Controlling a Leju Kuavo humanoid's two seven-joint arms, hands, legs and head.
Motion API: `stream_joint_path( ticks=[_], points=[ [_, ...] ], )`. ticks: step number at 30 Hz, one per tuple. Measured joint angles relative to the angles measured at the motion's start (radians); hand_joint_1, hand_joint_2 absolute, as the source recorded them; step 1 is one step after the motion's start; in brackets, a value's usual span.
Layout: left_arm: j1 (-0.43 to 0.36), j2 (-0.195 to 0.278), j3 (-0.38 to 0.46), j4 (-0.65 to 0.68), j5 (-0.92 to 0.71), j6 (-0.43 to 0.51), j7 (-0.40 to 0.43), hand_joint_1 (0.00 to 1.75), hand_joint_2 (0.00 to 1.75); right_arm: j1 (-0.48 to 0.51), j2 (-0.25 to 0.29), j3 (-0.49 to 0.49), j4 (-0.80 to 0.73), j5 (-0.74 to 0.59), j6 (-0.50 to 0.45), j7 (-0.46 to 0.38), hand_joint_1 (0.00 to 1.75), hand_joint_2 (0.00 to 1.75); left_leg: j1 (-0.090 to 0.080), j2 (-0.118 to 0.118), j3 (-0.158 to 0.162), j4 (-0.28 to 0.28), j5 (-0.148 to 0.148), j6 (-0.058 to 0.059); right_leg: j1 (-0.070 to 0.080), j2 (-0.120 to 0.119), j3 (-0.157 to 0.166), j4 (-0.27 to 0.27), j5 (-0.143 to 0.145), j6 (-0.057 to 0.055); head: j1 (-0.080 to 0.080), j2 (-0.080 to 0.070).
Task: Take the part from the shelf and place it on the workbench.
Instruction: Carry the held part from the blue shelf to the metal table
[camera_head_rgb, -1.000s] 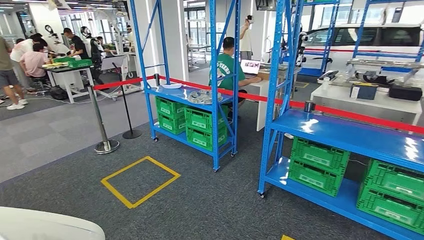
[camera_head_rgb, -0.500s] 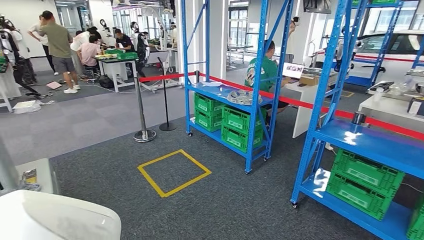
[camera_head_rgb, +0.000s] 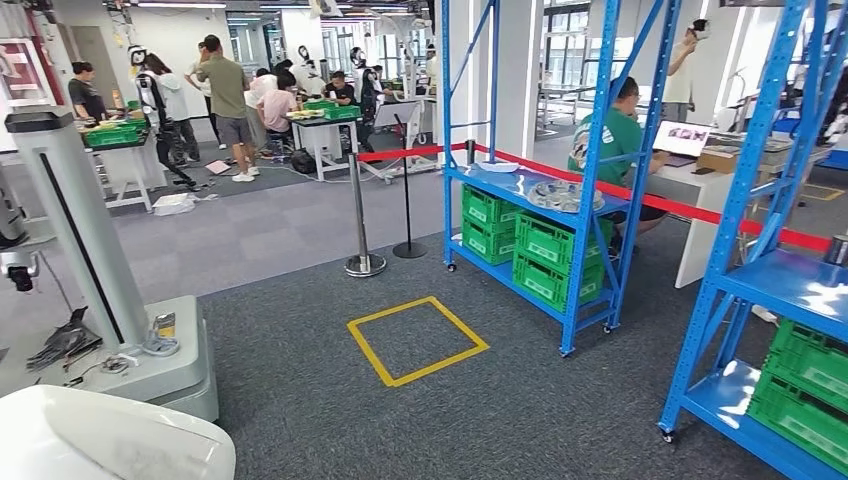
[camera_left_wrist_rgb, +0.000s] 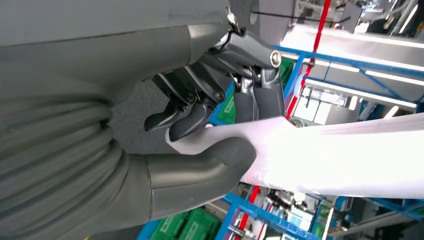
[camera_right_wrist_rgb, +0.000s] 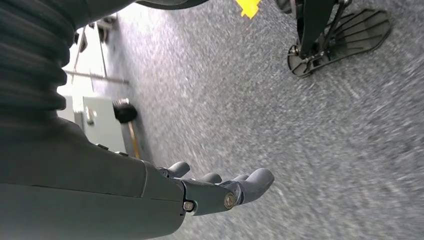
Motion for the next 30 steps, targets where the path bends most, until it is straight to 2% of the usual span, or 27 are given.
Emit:
stream_joint_path(
  ticks=[1, 2, 3, 5, 6, 7, 9, 10, 12, 13, 14, 15, 16, 17, 18, 19, 21, 22, 23, 25, 26, 27, 29, 30],
  points=[
    [0.007, 0.001, 0.003, -0.002, 0.0, 0.0, -0.003, 1.75, 1.75, 0.001, 0.0, 0.0, 0.0, 0.002, -0.001, -0.006, 0.0, 1.75, 0.0, 0.003, -0.009, 0.024, -0.002, -0.001, 0.002, -0.016, 0.0, 0.0, -0.001, -0.001, 0.0, 0.0],
    [0.014, 0.003, 0.007, -0.004, 0.001, -0.001, -0.005, 1.75, 1.75, 0.001, 0.0, 0.0, 0.0, 0.005, -0.002, -0.009, 0.0, 1.75, 0.001, 0.007, 0.002, 0.009, 0.014, -0.001, 0.003, -0.032, 0.001, 0.001, -0.003, -0.001, 0.0, 0.0],
    [0.018, 0.004, 0.01, -0.008, -0.001, -0.002, -0.006, 1.75, 1.75, 0.0, 0.0, 0.001, 0.0, 0.011, -0.003, -0.006, 0.0, 1.75, 0.0, 0.017, 0.031, -0.041, 0.044, 0.0, 0.003, -0.047, 0.003, 0.001, -0.004, 0.0, 0.0, 0.0],
    [0.023, 0.005, 0.018, -0.019, -0.023, 0.002, -0.015, 1.75, 1.75, -0.001, 0.0, 0.003, 0.0, 0.023, -0.004, 0.0, 0.0, 1.75, -0.006, 0.07, 0.105, -0.175, 0.094, 0.009, 0.007, -0.073, 0.008, 0.003, -0.01, 0.007, 0.0, 0.0],
    [0.027, 0.004, 0.023, -0.029, -0.044, 0.009, -0.026, 1.75, 1.75, -0.001, 0.0, 0.004, 0.0, 0.027, -0.004, 0.001, 0.0, 1.75, -0.01, 0.089, 0.129, -0.219, 0.105, 0.016, 0.01, -0.083, 0.011, 0.005, -0.013, 0.011, 0.0, 0.0],
    [0.034, 0.004, 0.031, -0.042, -0.076, 0.024, -0.04, 1.75, 1.75, -0.002, 0.0, 0.004, 0.0, 0.028, -0.004, -0.001, 0.0, 1.75, -0.014, 0.1, 0.137, -0.239, 0.107, 0.023, 0.012, -0.093, 0.014, 0.005, -0.015, 0.015, 0.0, 0.0],
    [0.053, 0.004, 0.055, -0.074, -0.149, 0.063, -0.064, 1.75, 1.75, -0.005, 0.0, 0.005, 0.0, 0.029, -0.004, -0.003, 0.0, 1.75, -0.015, 0.078, 0.137, -0.244, 0.108, 0.035, 0.013, -0.112, 0.02, 0.003, -0.019, 0.024, 0.001, 0.0],
    [0.063, 0.004, 0.069, -0.092, -0.185, 0.082, -0.07, 1.75, 1.75, -0.006, 0.0, 0.005, 0.0, 0.03, -0.004, -0.002, 0.0, 1.75, -0.013, 0.065, 0.139, -0.248, 0.111, 0.04, 0.011, -0.106, 0.023, 0.006, -0.024, 0.03, 0.0, 0.0],
    [0.071, 0.004, 0.094, -0.124, -0.24, 0.109, -0.075, 1.75, 1.75, -0.007, 0.0, 0.006, 0.0, 0.034, -0.004, -0.001, 0.0, 1.75, -0.005, 0.038, 0.146, -0.255, 0.117, 0.051, 0.007, -0.045, 0.01, 0.051, -0.055, 0.042, 0.001, 0.0],
    [0.071, 0.005, 0.103, -0.137, -0.265, 0.12, -0.078, 1.75, 1.75, -0.006, 0.0, 0.006, 0.0, 0.036, -0.003, 0.0, 0.0, 1.75, -0.004, 0.026, 0.144, -0.256, 0.119, 0.054, 0.003, -0.007, -0.011, 0.101, -0.081, 0.045, 0.001, 0.0],
    [0.071, 0.006, 0.111, -0.146, -0.286, 0.128, -0.079, 1.75, 1.75, -0.005, 0.0, 0.006, 0.0, 0.038, -0.002, 0.0, 0.0, 1.75, -0.004, 0.012, 0.143, -0.255, 0.121, 0.057, 0.002, 0.016, -0.043, 0.164, -0.111, 0.047, 0.002, 0.0],
    [0.071, 0.006, 0.118, -0.155, -0.303, 0.134, -0.08, 1.75, 1.75, -0.003, 0.0, 0.006, 0.0, 0.039, -0.001, 0.0, 0.0, 1.75, -0.004, -0.003, 0.14, -0.253, 0.121, 0.059, 0.001, 0.023, -0.075, 0.227, -0.136, 0.047, 0.002, 0.0],
    [0.072, 0.007, 0.125, -0.163, -0.311, 0.136, -0.08, 1.75, 1.75, -0.002, 0.0, 0.006, 0.0, 0.04, 0.0, 0.0, 0.0, 1.75, -0.004, -0.018, 0.138, -0.25, 0.121, 0.059, 0.0, 0.025, -0.1, 0.27, -0.145, 0.048, 0.002, 0.0],
    [0.073, 0.007, 0.132, -0.17, -0.314, 0.137, -0.08, 1.75, 1.75, -0.001, 0.0, 0.006, 0.0, 0.04, 0.0, 0.0, 0.0, 1.75, -0.003, -0.033, 0.136, -0.247, 0.121, 0.059, -0.001, 0.026, -0.111, 0.282, -0.137, 0.048, 0.002, 0.0],
    [0.073, 0.008, 0.14, -0.176, -0.317, 0.138, -0.08, 1.75, 1.75, -0.001, 0.0, 0.006, 0.0, 0.04, 0.001, 0.0, 0.0, 1.75, -0.002, -0.048, 0.134, -0.242, 0.12, 0.057, -0.004, 0.028, -0.102, 0.252, -0.108, 0.048, 0.002, 0.0],
    [0.073, 0.009, 0.146, -0.183, -0.323, 0.141, -0.081, 1.75, 1.75, -0.001, 0.0, 0.006, 0.0, 0.04, 0.002, 0.0, 0.0, 1.75, 0.0, -0.063, 0.133, -0.237, 0.119, 0.053, -0.007, 0.037, -0.076, 0.19, -0.068, 0.049, 0.002, 0.0],
    [0.074, 0.01, 0.156, -0.194, -0.337, 0.148, -0.083, 1.75, 1.75, -0.002, -0.001, 0.007, 0.0, 0.041, 0.003, 0.0, 0.0, 1.75, 0.002, -0.089, 0.127, -0.228, 0.116, 0.04, -0.011, 0.072, -0.025, 0.074, -0.019, 0.05, 0.002, 0.0],
    [0.074, 0.011, 0.16, -0.2, -0.343, 0.155, -0.085, 1.75, 1.75, -0.003, 0.0, 0.007, 0.0, 0.041, 0.004, -0.001, 0.0, 1.75, 0.002, -0.098, 0.123, -0.225, 0.116, 0.032, -0.011, 0.084, -0.012, 0.044, -0.011, 0.047, 0.001, 0.0],
    [0.075, 0.015, 0.165, -0.206, -0.345, 0.163, -0.088, 1.75, 1.75, -0.005, 0.0, 0.008, 0.0, 0.041, 0.004, -0.002, 0.0, 1.75, 0.002, -0.107, 0.118, -0.226, 0.118, 0.025, -0.008, 0.089, -0.012, 0.038, -0.014, 0.042, 0.001, 0.0],
    [0.079, 0.028, 0.192, -0.221, -0.336, 0.194, -0.1, 1.75, 1.75, -0.007, 0.0, 0.01, 0.0, 0.044, 0.005, -0.006, 0.0, 1.75, 0.005, -0.12, 0.111, -0.23, 0.122, 0.012, -0.004, 0.069, -0.013, 0.034, -0.008, 0.024, 0.0, 0.0],
    [0.08, 0.038, 0.215, -0.23, -0.328, 0.211, -0.106, 1.75, 1.75, -0.008, 0.0, 0.01, 0.0, 0.046, 0.005, -0.007, 0.0, 1.75, 0.005, -0.108, 0.106, -0.224, 0.118, 0.008, -0.004, 0.059, -0.013, 0.031, -0.005, 0.016, 0.0, 0.0],
    [0.079, 0.047, 0.242, -0.239, -0.32, 0.229, -0.113, 1.75, 1.75, -0.007, 0.0, 0.011, 0.0, 0.048, 0.005, -0.008, 0.0, 1.75, 0.004, -0.084, 0.097, -0.204, 0.102, 0.004, -0.004, 0.048, -0.014, 0.028, -0.001, 0.007, 0.0, 0.0],
    [0.069, 0.06, 0.293, -0.254, -0.316, 0.263, -0.127, 1.75, 1.75, -0.003, 0.0, 0.011, 0.0, 0.05, 0.006, -0.012, 0.0, 1.75, 0.002, -0.023, 0.054, -0.106, 0.039, 0.001, -0.002, 0.022, -0.017, 0.024, 0.002, -0.003, -0.001, 0.0],
    [0.065, 0.063, 0.315, -0.26, -0.318, 0.28, -0.134, 1.75, 1.75, -0.002, 0.0, 0.011, 0.0, 0.05, 0.007, -0.014, 0.0, 1.75, 0.002, -0.007, 0.026, -0.041, 0.005, -0.001, 0.0, 0.008, -0.019, 0.025, 0.002, -0.006, -0.001, 0.0]
  ],
)
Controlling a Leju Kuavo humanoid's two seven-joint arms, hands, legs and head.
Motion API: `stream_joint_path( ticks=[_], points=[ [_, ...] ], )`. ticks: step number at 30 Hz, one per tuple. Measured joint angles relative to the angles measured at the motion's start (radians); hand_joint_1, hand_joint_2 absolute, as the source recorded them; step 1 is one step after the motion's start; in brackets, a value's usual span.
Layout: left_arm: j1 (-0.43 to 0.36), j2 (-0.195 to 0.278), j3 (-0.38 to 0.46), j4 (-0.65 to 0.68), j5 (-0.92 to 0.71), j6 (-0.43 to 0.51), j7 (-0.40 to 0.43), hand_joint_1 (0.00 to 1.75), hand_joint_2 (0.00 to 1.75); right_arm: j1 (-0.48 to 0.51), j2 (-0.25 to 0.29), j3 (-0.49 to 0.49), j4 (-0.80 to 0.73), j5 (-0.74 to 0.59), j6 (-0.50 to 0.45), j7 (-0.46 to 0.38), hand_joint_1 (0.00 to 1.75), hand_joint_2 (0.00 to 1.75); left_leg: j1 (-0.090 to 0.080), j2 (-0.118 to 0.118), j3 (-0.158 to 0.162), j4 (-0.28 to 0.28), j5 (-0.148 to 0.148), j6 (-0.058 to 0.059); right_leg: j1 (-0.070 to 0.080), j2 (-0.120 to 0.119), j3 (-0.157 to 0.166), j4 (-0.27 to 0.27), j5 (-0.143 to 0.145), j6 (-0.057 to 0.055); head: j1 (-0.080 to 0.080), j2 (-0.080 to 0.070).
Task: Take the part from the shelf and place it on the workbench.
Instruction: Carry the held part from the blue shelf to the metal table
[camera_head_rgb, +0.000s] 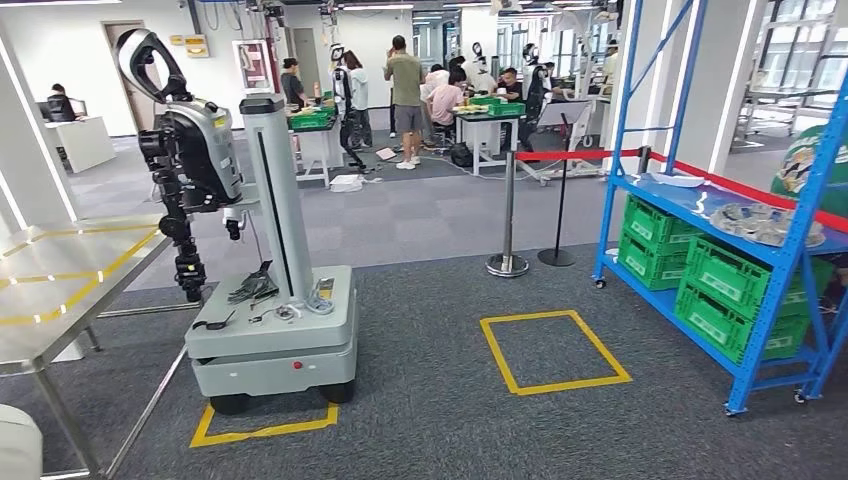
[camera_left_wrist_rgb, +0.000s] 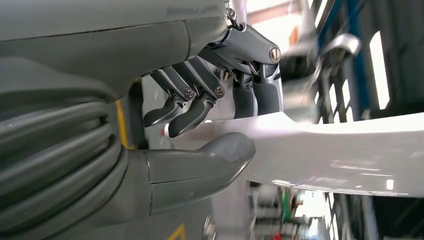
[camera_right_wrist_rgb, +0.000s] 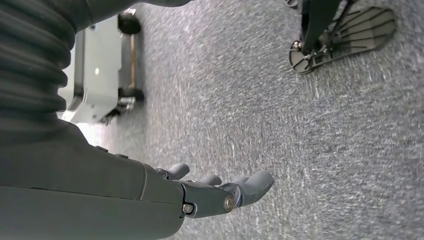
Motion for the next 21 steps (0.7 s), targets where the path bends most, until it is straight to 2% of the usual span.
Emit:
stream_joint_path(
  ticks=[1, 2, 3, 4, 6, 7, 8, 10, 11, 12, 14, 15, 16, 17, 18, 19, 21],
  points=[
    [-0.002, 0.001, 0.02, -0.006, -0.004, 0.018, -0.008, 1.75, 1.75, 0.001, 0.0, 0.0, 0.0, 0.0, 0.001, -0.002, 0.0, 1.75, 0.0, 0.007, -0.021, 0.053, -0.022, -0.002, 0.001, -0.015, -0.002, 0.0, 0.0, -0.001, 0.0, 0.0],
    [-0.003, 0.002, 0.038, -0.011, -0.007, 0.038, -0.015, 1.75, 1.75, 0.002, 0.0, 0.0, 0.0, 0.0, 0.002, -0.002, 0.0, 1.75, 0.0, 0.01, -0.027, 0.076, -0.026, -0.003, 0.002, -0.03, -0.003, 0.0, -0.001, -0.002, 0.0, 0.0],
    [-0.003, 0.002, 0.056, -0.016, -0.011, 0.06, -0.022, 1.75, 1.75, 0.002, 0.0, 0.0, 0.0, 0.0, 0.002, -0.002, 0.0, 1.75, 0.0, 0.014, -0.014, 0.061, -0.011, -0.003, 0.003, -0.045, -0.003, 0.0, -0.001, -0.001, 0.0, 0.0],
    [-0.003, 0.001, 0.072, -0.021, -0.015, 0.084, -0.028, 1.75, 1.75, 0.002, 0.0, 0.0, 0.0, 0.0, 0.003, -0.001, 0.0, 1.75, 0.0, 0.024, 0.017, 0.01, 0.017, -0.002, 0.003, -0.06, -0.001, 0.0, -0.002, 0.0, 0.0, 0.0],
    [-0.003, -0.002, 0.097, -0.032, -0.019, 0.129, -0.038, 1.75, 1.75, 0.001, 0.0, 0.0, 0.0, 0.0, 0.004, 0.0, 0.0, 1.75, -0.003, 0.077, 0.092, -0.124, 0.068, 0.005, 0.006, -0.085, 0.004, 0.001, -0.007, 0.006, 0.0, 0.0],
    [-0.002, -0.005, 0.105, -0.038, -0.02, 0.149, -0.044, 1.75, 1.75, 0.001, 0.0, 0.0, 0.0, -0.001, 0.004, -0.001, 0.0, 1.75, -0.005, 0.097, 0.114, -0.168, 0.08, 0.011, 0.008, -0.097, 0.008, 0.002, -0.01, 0.012, 0.0, 0.0],
    [-0.001, -0.009, 0.111, -0.042, -0.022, 0.167, -0.052, 1.75, 1.75, 0.0, 0.0, 0.0, 0.0, -0.002, 0.004, -0.001, 0.0, 1.75, -0.007, 0.108, 0.123, -0.188, 0.084, 0.018, 0.01, -0.109, 0.013, 0.001, -0.012, 0.017, 0.001, 0.0],
    [0.001, -0.019, 0.123, -0.048, -0.032, 0.203, -0.068, 1.75, 1.75, -0.002, 0.0, 0.0, 0.0, -0.003, 0.002, 0.003, 0.0, 1.75, -0.008, 0.083, 0.122, -0.192, 0.086, 0.03, 0.011, -0.131, 0.023, -0.003, -0.016, 0.029, 0.001, 0.0],
    [0.001, -0.026, 0.127, -0.052, -0.04, 0.223, -0.077, 1.75, 1.75, -0.004, 0.0, 0.0, 0.0, -0.003, 0.0, 0.006, 0.0, 1.75, -0.006, 0.069, 0.125, -0.195, 0.09, 0.036, 0.009, -0.12, 0.026, 0.001, -0.021, 0.036, 0.001, 0.0],
    [-0.001, -0.034, 0.131, -0.055, -0.048, 0.244, -0.083, 1.75, 1.75, -0.005, 0.0, 0.0, 0.0, -0.004, -0.002, 0.01, 0.0, 1.75, -0.002, 0.056, 0.127, -0.198, 0.094, 0.042, 0.007, -0.094, 0.023, 0.016, -0.034, 0.043, 0.001, 0.0],
    [-0.01, -0.056, 0.132, -0.059, -0.06, 0.276, -0.091, 1.75, 1.75, -0.004, 0.0, 0.0, 0.0, -0.005, -0.004, 0.015, 0.0, 1.75, 0.003, 0.029, 0.127, -0.202, 0.1, 0.051, 0.003, -0.02, -0.016, 0.107, -0.088, 0.052, 0.002, 0.0],
    [-0.013, -0.065, 0.132, -0.06, -0.062, 0.284, -0.092, 1.75, 1.75, -0.003, 0.0, 0.0, 0.0, -0.007, -0.005, 0.016, 0.0, 1.75, 0.003, 0.015, 0.125, -0.201, 0.102, 0.054, 0.003, 0.001, -0.049, 0.173, -0.119, 0.054, 0.002, 0.0],
    [-0.014, -0.073, 0.132, -0.06, -0.063, 0.29, -0.093, 1.75, 1.75, -0.002, 0.0, 0.0, 0.0, -0.008, -0.005, 0.017, 0.0, 1.75, 0.003, 0.0, 0.123, -0.2, 0.102, 0.055, 0.003, 0.01, -0.08, 0.232, -0.139, 0.054, 0.002, 0.0],
    [-0.014, -0.079, 0.132, -0.06, -0.063, 0.293, -0.094, 1.75, 1.75, -0.001, 0.0, 0.0, 0.0, -0.009, -0.006, 0.017, 0.0, 1.75, 0.003, -0.016, 0.122, -0.199, 0.102, 0.055, 0.003, 0.013, -0.099, 0.264, -0.141, 0.054, 0.002, 0.0],
    [-0.015, -0.084, 0.132, -0.06, -0.063, 0.297, -0.094, 1.75, 1.75, 0.0, 0.0, 0.0, 0.0, -0.01, -0.006, 0.017, 0.0, 1.75, 0.003, -0.031, 0.121, -0.198, 0.102, 0.055, 0.003, 0.015, -0.101, 0.258, -0.122, 0.052, 0.002, 0.0],
    [-0.015, -0.088, 0.132, -0.06, -0.063, 0.3, -0.095, 1.75, 1.75, 0.0, 0.0, 0.0, 0.0, -0.011, -0.007, 0.017, 0.0, 1.75, 0.003, -0.047, 0.121, -0.196, 0.102, 0.054, 0.003, 0.022, -0.087, 0.216, -0.088, 0.049, 0.002, 0.0],
    [-0.016, -0.096, 0.132, -0.06, -0.063, 0.304, -0.095, 1.75, 1.75, 0.0, -0.001, 0.0, 0.0, -0.011, -0.008, 0.017, 0.0, 1.75, 0.002, -0.074, 0.121, -0.194, 0.101, 0.049, 0.002, 0.061, -0.032, 0.081, -0.016, 0.041, 0.002, 0.0]
  ],
)
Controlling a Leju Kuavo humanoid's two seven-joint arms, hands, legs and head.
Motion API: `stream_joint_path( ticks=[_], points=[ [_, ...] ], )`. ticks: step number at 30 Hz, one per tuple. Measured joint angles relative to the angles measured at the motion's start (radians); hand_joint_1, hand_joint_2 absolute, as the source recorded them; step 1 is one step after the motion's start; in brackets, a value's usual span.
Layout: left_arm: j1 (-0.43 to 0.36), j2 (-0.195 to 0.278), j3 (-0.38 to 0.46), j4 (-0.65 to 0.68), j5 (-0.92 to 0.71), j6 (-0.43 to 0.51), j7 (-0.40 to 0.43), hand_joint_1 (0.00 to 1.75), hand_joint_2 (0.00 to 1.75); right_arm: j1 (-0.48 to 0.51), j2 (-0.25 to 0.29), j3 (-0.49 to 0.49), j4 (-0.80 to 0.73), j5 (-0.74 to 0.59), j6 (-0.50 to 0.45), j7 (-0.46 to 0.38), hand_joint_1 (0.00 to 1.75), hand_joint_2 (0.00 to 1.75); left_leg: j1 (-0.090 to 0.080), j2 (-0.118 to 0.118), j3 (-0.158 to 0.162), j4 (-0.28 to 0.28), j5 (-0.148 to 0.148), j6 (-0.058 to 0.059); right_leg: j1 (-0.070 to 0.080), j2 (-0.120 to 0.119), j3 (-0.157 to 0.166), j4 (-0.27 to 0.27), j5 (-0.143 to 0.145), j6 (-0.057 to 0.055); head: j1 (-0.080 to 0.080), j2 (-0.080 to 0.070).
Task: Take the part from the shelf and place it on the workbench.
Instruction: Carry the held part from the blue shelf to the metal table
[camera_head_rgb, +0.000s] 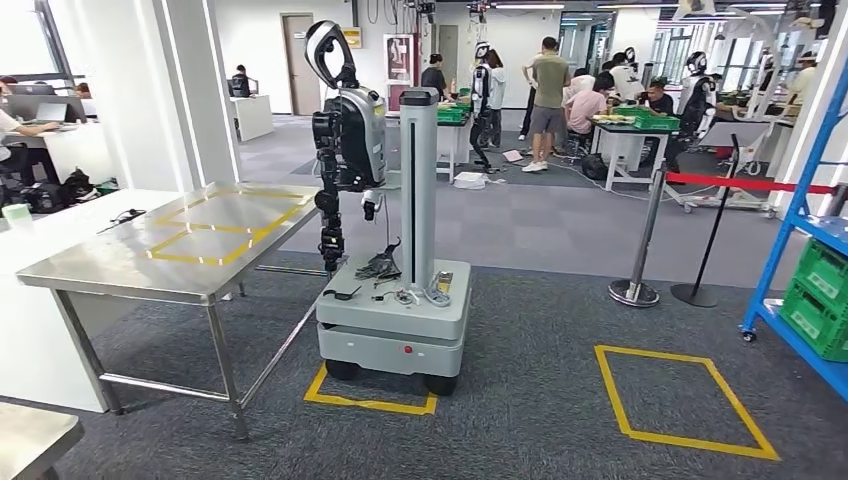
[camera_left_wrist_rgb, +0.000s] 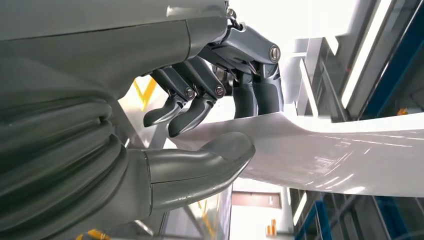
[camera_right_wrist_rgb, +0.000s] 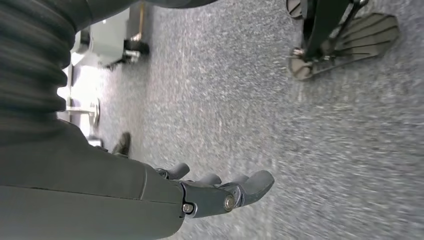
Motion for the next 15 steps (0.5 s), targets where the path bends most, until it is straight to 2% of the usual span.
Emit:
stream_joint_path(
  ticks=[1, 2, 3, 4, 5, 6, 7, 9, 10, 11, 12, 13, 15],
  points=[
    [-0.001, -0.003, 0.0, 0.0, 0.004, 0.003, 0.002, 1.75, 1.75, 0.0, -0.001, 0.0, 0.0, 0.0, -0.001, 0.0, 0.0, 1.75, 0.0, -0.012, -0.002, 0.001, 0.0, -0.005, 0.0, 0.018, 0.02, -0.05, 0.019, -0.003, 0.0, 0.0],
    [-0.001, -0.006, 0.0, 0.0, 0.013, 0.009, 0.007, 1.75, 1.75, -0.001, -0.001, 0.0, 0.0, 0.0, -0.001, 0.0, 0.0, 1.75, 0.0, -0.022, -0.005, 0.001, 0.001, -0.011, 0.001, 0.029, 0.031, -0.077, 0.026, -0.005, 0.0, 0.0],
    [-0.001, -0.007, 0.0, 0.0, 0.026, 0.015, 0.014, 1.75, 1.75, -0.002, -0.002, 0.0, 0.0, 0.0, -0.001, 0.001, 0.0, 1.75, 0.0, -0.033, -0.009, -0.001, 0.003, -0.018, 0.003, 0.028, 0.033, -0.085, 0.024, -0.006, 0.0, 0.0],
    [-0.001, -0.008, 0.0, 0.001, 0.042, 0.024, 0.022, 1.75, 1.75, -0.004, -0.001, 0.0, 0.0, 0.0, -0.002, 0.0, 0.0, 1.75, 0.002, -0.044, -0.012, -0.005, 0.005, -0.026, 0.003, 0.016, 0.035, -0.089, 0.027, -0.01, 0.0, 0.0],
    [0.001, -0.009, 0.001, 0.001, 0.058, 0.032, 0.027, 1.75, 1.75, -0.005, 0.0, 0.0, 0.0, -0.001, -0.002, -0.002, 0.0, 1.75, 0.003, -0.043, -0.015, -0.005, 0.005, -0.031, 0.001, 0.004, 0.038, -0.094, 0.029, -0.015, 0.0, 0.0],
    [0.002, -0.01, 0.001, 0.002, 0.07, 0.039, 0.029, 1.75, 1.75, -0.005, 0.001, 0.0, 0.0, -0.002, -0.002, -0.005, 0.0, 1.75, 0.002, -0.024, -0.021, 0.005, -0.002, -0.035, -0.001, -0.009, 0.041, -0.101, 0.032, -0.022, -0.001, 0.0],
    [0.002, -0.01, 0.002, 0.002, 0.079, 0.044, 0.03, 1.75, 1.75, -0.004, 0.001, 0.0, 0.0, -0.003, -0.002, -0.007, 0.0, 1.75, 0.001, 0.005, -0.034, 0.033, -0.021, -0.039, -0.003, -0.023, 0.043, -0.107, 0.034, -0.029, -0.001, 0.0],
    [0.001, -0.01, 0.002, 0.004, 0.09, 0.05, 0.03, 1.75, 1.75, -0.001, 0.002, 0.0, 0.0, -0.004, -0.002, -0.01, 0.0, 1.75, 0.0, 0.065, -0.087, 0.144, -0.083, -0.045, -0.002, -0.052, 0.045, -0.111, 0.034, -0.038, -0.003, 0.0],
    [0.001, -0.01, 0.002, 0.006, 0.094, 0.051, 0.031, 1.75, 1.75, 0.0, 0.002, 0.0, 0.0, -0.003, -0.001, -0.01, 0.0, 1.75, 0.001, 0.077, -0.115, 0.204, -0.109, -0.048, -0.001, -0.067, 0.045, -0.111, 0.032, -0.039, -0.003, 0.0],
    [0.003, -0.01, 0.002, 0.008, 0.099, 0.052, 0.033, 1.75, 1.75, 0.001, 0.002, 0.0, 0.0, -0.003, 0.0, -0.01, 0.0, 1.75, 0.002, 0.083, -0.134, 0.244, -0.121, -0.051, -0.001, -0.082, 0.046, -0.111, 0.03, -0.039, -0.003, 0.0],
    [0.004, -0.01, 0.002, 0.01, 0.105, 0.052, 0.033, 1.75, 1.75, 0.001, 0.002, 0.0, 0.0, -0.003, 0.002, -0.012, 0.0, 1.75, 0.004, 0.087, -0.134, 0.248, -0.111, -0.054, -0.001, -0.096, 0.047, -0.11, 0.028, -0.038, -0.003, 0.0],
    [0.006, -0.01, 0.002, 0.01, 0.113, 0.052, 0.032, 1.75, 1.75, 0.001, 0.003, 0.0, 0.0, -0.003, 0.003, -0.013, 0.0, 1.75, 0.005, 0.094, -0.116, 0.215, -0.085, -0.056, -0.002, -0.111, 0.049, -0.108, 0.026, -0.036, -0.003, 0.0],
    [0.007, -0.007, 0.002, 0.007, 0.126, 0.049, 0.028, 1.75, 1.75, 0.0, 0.003, 0.0, 0.0, -0.003, 0.003, -0.015, 0.0, 1.75, 0.005, 0.132, -0.049, 0.089, -0.024, -0.055, -0.002, -0.136, 0.053, -0.102, 0.017, -0.027, -0.003, 0.0]
  ],
)
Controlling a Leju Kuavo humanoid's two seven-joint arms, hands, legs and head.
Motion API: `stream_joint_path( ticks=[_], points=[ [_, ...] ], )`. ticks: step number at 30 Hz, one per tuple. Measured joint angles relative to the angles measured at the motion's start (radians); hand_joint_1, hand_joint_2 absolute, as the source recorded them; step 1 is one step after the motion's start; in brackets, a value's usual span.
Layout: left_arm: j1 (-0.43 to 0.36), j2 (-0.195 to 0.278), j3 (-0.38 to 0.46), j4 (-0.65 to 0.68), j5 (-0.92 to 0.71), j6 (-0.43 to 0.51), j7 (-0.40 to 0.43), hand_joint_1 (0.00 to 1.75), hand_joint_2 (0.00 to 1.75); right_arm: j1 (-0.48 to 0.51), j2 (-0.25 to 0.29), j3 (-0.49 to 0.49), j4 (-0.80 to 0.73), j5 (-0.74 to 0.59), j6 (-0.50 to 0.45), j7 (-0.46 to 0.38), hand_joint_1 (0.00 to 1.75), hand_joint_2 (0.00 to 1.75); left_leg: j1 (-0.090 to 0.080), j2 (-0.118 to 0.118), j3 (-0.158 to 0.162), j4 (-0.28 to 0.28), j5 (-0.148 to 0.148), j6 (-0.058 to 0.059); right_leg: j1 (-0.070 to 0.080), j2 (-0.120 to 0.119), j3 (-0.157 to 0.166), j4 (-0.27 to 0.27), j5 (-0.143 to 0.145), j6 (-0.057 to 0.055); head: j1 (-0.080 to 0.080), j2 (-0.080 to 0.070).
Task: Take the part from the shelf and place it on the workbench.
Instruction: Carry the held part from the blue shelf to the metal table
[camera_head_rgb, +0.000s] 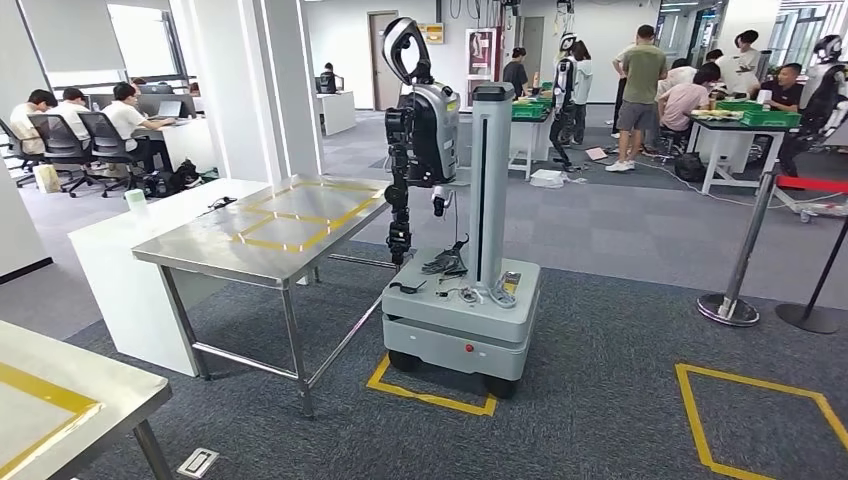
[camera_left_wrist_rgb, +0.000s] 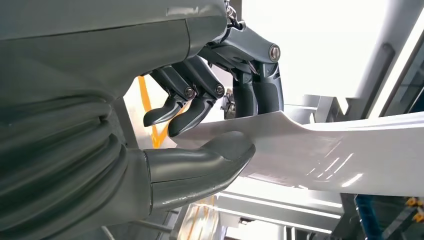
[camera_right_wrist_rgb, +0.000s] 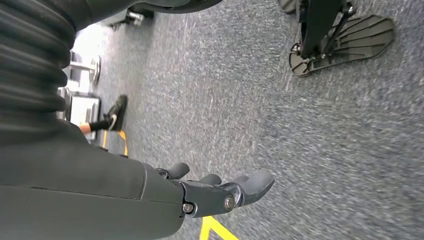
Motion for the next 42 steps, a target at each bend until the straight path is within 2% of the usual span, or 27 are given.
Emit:
stream_joint_path(
  ticks=[2, 3, 5, 7, 9, 11, 12, 13, 14, 16, 18, 20, 21, 22, 24, 25, 27, 28, 29, 30, 32, 33, 35, 36, 38, 40, 42],
  points=[
    [-0.001, 0.004, 0.0, -0.002, 0.005, -0.003, -0.001, 1.75, 1.75, -0.001, 0.0, 0.0, 0.0, 0.001, 0.0, 0.005, 0.0, 1.75, -0.004, 0.03, 0.039, -0.077, 0.025, 0.012, 0.004, -0.021, 0.005, 0.007, -0.009, 0.012, 0.0, 0.0],
    [0.0, 0.005, 0.0, -0.002, 0.007, -0.004, -0.001, 1.75, 1.75, -0.002, -0.001, 0.0, 0.0, 0.0, -0.001, 0.007, 0.0, 1.75, -0.007, 0.03, 0.041, -0.083, 0.024, 0.021, 0.007, -0.031, 0.008, 0.007, -0.011, 0.018, 0.0, 0.0],
    [0.005, 0.008, 0.001, -0.005, 0.015, -0.005, 0.0, 1.75, 1.75, -0.005, -0.001, 0.0, 0.0, -0.003, 0.0, 0.009, 0.0, 1.75, -0.005, 0.004, 0.037, -0.085, 0.028, 0.035, 0.005, -0.044, 0.016, 0.005, -0.014, 0.03, 0.001, 0.0],
    [0.007, 0.01, 0.003, -0.01, 0.03, -0.01, 0.002, 1.75, 1.75, -0.007, -0.001, 0.0, 0.0, -0.006, 0.0, 0.006, 0.0, 1.75, 0.0, -0.019, 0.038, -0.089, 0.032, 0.048, 0.001, -0.001, 0.008, 0.037, -0.041, 0.042, 0.002, 0.0],
    [0.007, 0.01, 0.004, -0.014, 0.042, -0.015, 0.005, 1.75, 1.75, -0.005, -0.001, 0.0, 0.0, -0.007, 0.001, 0.002, 0.0, 1.75, 0.001, -0.041, 0.036, -0.09, 0.035, 0.056, -0.002, 0.065, -0.042, 0.146, -0.1, 0.047, 0.003, 0.0],
    [0.008, 0.01, 0.004, -0.014, 0.045, -0.018, 0.006, 1.75, 1.75, -0.002, -0.001, -0.001, 0.0, -0.008, 0.001, 0.001, 0.0, 1.75, -0.001, -0.068, 0.033, -0.09, 0.037, 0.06, -0.001, 0.086, -0.106, 0.267, -0.141, 0.046, 0.003, 0.0],
    [0.008, 0.01, 0.004, -0.014, 0.048, -0.02, 0.008, 1.75, 1.75, 0.0, -0.001, -0.001, 0.0, -0.008, 0.001, 0.001, 0.0, 1.75, -0.002, -0.083, 0.032, -0.089, 0.038, 0.061, -0.001, 0.088, -0.12, 0.286, -0.135, 0.043, 0.004, 0.0],
    [0.008, 0.01, 0.004, -0.014, 0.052, -0.023, 0.009, 1.75, 1.75, 0.001, -0.001, -0.001, 0.0, -0.008, 0.001, 0.002, 0.0, 1.75, -0.003, -0.099, 0.032, -0.089, 0.039, 0.061, 0.001, 0.092, -0.115, 0.266, -0.11, 0.038, 0.004, 0.0],
    [0.008, 0.01, 0.004, -0.014, 0.056, -0.026, 0.011, 1.75, 1.75, 0.002, -0.001, -0.001, 0.0, -0.008, 0.001, 0.004, 0.0, 1.75, -0.004, -0.114, 0.033, -0.089, 0.039, 0.06, 0.003, 0.102, -0.092, 0.21, -0.073, 0.031, 0.004, 0.0],
    [0.005, 0.011, 0.004, -0.014, 0.062, -0.03, 0.015, 1.75, 1.75, 0.002, -0.003, -0.002, 0.0, -0.012, 0.0, 0.007, 0.0, 1.75, -0.004, -0.142, 0.032, -0.088, 0.041, 0.056, 0.006, 0.151, -0.035, 0.073, -0.01, 0.016, 0.003, 0.0],
    [0.003, 0.011, 0.004, -0.013, 0.064, -0.031, 0.016, 1.75, 1.75, 0.0, -0.005, -0.002, 0.0, -0.017, 0.0, 0.006, 0.0, 1.75, -0.002, -0.167, 0.026, -0.088, 0.044, 0.044, 0.009, 0.177, -0.008, 0.008, 0.007, 0.011, 0.003, 0.0],
    [0.004, 0.012, 0.004, -0.014, 0.064, -0.031, 0.016, 1.75, 1.75, -0.003, -0.004, -0.002, 0.0, -0.019, 0.0, 0.003, 0.0, 1.75, 0.001, -0.19, 0.019, -0.093, 0.05, 0.029, 0.009, 0.153, -0.004, 0.0, 0.01, 0.01, 0.003, 0.0],
    [0.006, 0.014, 0.005, -0.015, 0.065, -0.031, 0.016, 1.75, 1.75, -0.004, -0.004, -0.003, 0.0, -0.019, 0.0, 0.002, 0.0, 1.75, 0.0, -0.18, 0.015, -0.089, 0.048, 0.024, 0.007, 0.139, -0.001, -0.007, 0.013, 0.006, 0.003, 0.0],
    [0.006, 0.016, 0.005, -0.015, 0.065, -0.031, 0.016, 1.75, 1.75, -0.003, -0.003, -0.003, 0.0, -0.019, 0.0, 0.001, 0.0, 1.75, -0.003, -0.155, 0.005, -0.072, 0.036, 0.02, 0.004, 0.124, 0.002, -0.014, 0.017, 0.001, 0.002, 0.0],
    [0.002, 0.019, 0.006, -0.016, 0.066, -0.031, 0.016, 1.75, 1.75, -0.001, -0.003, -0.004, 0.0, -0.02, 0.0, -0.001, 0.0, 1.75, -0.006, -0.083, -0.039, 0.02, -0.018, 0.014, 0.001, 0.093, 0.005, -0.022, 0.02, -0.007, 0.0, 0.0],
    [0.0, 0.02, 0.006, -0.015, 0.066, -0.031, 0.016, 1.75, 1.75, 0.001, -0.003, -0.005, 0.0, -0.02, 0.0, -0.002, 0.0, 1.75, -0.005, -0.062, -0.068, 0.084, -0.049, 0.01, 0.002, 0.078, 0.005, -0.022, 0.019, -0.009, -0.001, 0.0],
    [0.0, 0.02, 0.006, -0.013, 0.07, -0.031, 0.016, 1.75, 1.75, 0.002, -0.004, -0.006, 0.0, -0.02, 0.001, -0.003, 0.0, 1.75, -0.001, -0.047, -0.102, 0.164, -0.073, 0.003, 0.002, 0.048, 0.006, -0.021, 0.017, -0.009, -0.001, 0.0],
    [0.0, 0.02, 0.006, -0.013, 0.072, -0.031, 0.016, 1.75, 1.75, 0.002, -0.003, -0.007, 0.0, -0.02, 0.001, -0.003, 0.0, 1.75, 0.001, -0.042, -0.094, 0.155, -0.058, 0.0, 0.001, 0.033, 0.007, -0.02, 0.015, -0.008, -0.001, 0.0],
    [-0.001, 0.02, 0.006, -0.013, 0.074, -0.031, 0.017, 1.75, 1.75, 0.001, -0.003, -0.007, 0.0, -0.02, 0.001, -0.003, 0.0, 1.75, 0.003, -0.033, -0.067, 0.109, -0.03, -0.002, 0.0, 0.019, 0.008, -0.019, 0.013, -0.005, -0.001, 0.0],
    [-0.003, 0.02, 0.006, -0.013, 0.074, -0.031, 0.018, 1.75, 1.75, 0.001, -0.003, -0.007, 0.0, -0.02, 0.001, -0.001, 0.0, 1.75, 0.003, -0.008, -0.029, 0.04, 0.0, -0.003, 0.001, 0.006, 0.01, -0.016, 0.009, 0.0, -0.001, 0.0],
    [-0.014, 0.021, 0.006, -0.01, 0.072, -0.031, 0.026, 1.75, 1.75, -0.001, -0.003, -0.008, 0.0, -0.024, 0.0, 0.02, 0.0, 1.75, -0.001, 0.034, 0.029, -0.065, 0.033, 0.008, 0.006, -0.018, 0.014, -0.007, -0.001, 0.012, 0.0, 0.0],
    [-0.02, 0.021, 0.005, -0.008, 0.071, -0.032, 0.031, 1.75, 1.75, -0.002, -0.004, -0.01, 0.0, -0.027, 0.0, 0.036, 0.0, 1.75, -0.003, 0.043, 0.039, -0.085, 0.035, 0.017, 0.009, -0.028, 0.015, -0.004, -0.005, 0.017, 0.0, 0.0],
    [-0.025, 0.023, 0.005, 0.0, 0.07, -0.034, 0.037, 1.75, 1.75, -0.006, -0.004, -0.013, 0.0, -0.031, -0.003, 0.053, 0.0, 1.75, -0.005, 0.02, 0.035, -0.086, 0.036, 0.037, 0.011, -0.049, 0.02, -0.004, -0.008, 0.026, 0.0, 0.0],
    [-0.027, 0.024, 0.004, 0.004, 0.07, -0.035, 0.038, 1.75, 1.75, -0.008, -0.004, -0.014, 0.0, -0.03, -0.004, 0.052, 0.0, 1.75, -0.004, 0.008, 0.033, -0.087, 0.038, 0.043, 0.009, -0.043, 0.022, 0.0, -0.012, 0.032, 0.0, 0.0],
    [-0.038, 0.029, -0.002, 0.014, 0.07, -0.038, 0.043, 1.75, 1.75, -0.009, -0.004, -0.015, 0.0, -0.026, -0.008, 0.045, 0.0, 1.75, 0.0, -0.015, 0.031, -0.09, 0.044, 0.055, 0.003, 0.012, 0.004, 0.048, -0.047, 0.045, 0.0, 0.0],
    [-0.05, 0.032, -0.013, 0.025, 0.071, -0.039, 0.048, 1.75, 1.75, -0.007, -0.004, -0.016, 0.0, -0.028, -0.005, 0.04, 0.0, 1.75, 0.001, -0.039, 0.025, -0.09, 0.048, 0.063, 0.001, 0.074, -0.056, 0.171, -0.111, 0.049, 0.0, 0.0],
    [-0.057, 0.033, -0.023, 0.038, 0.072, -0.04, 0.049, 1.75, 1.75, -0.005, -0.002, -0.02, 0.0, -0.038, 0.004, 0.034, 0.0, 1.75, -0.001, -0.067, 0.019, -0.089, 0.051, 0.065, 0.001, 0.088, -0.112, 0.275, -0.142, 0.047, 0.0, 0.0]
  ],
)
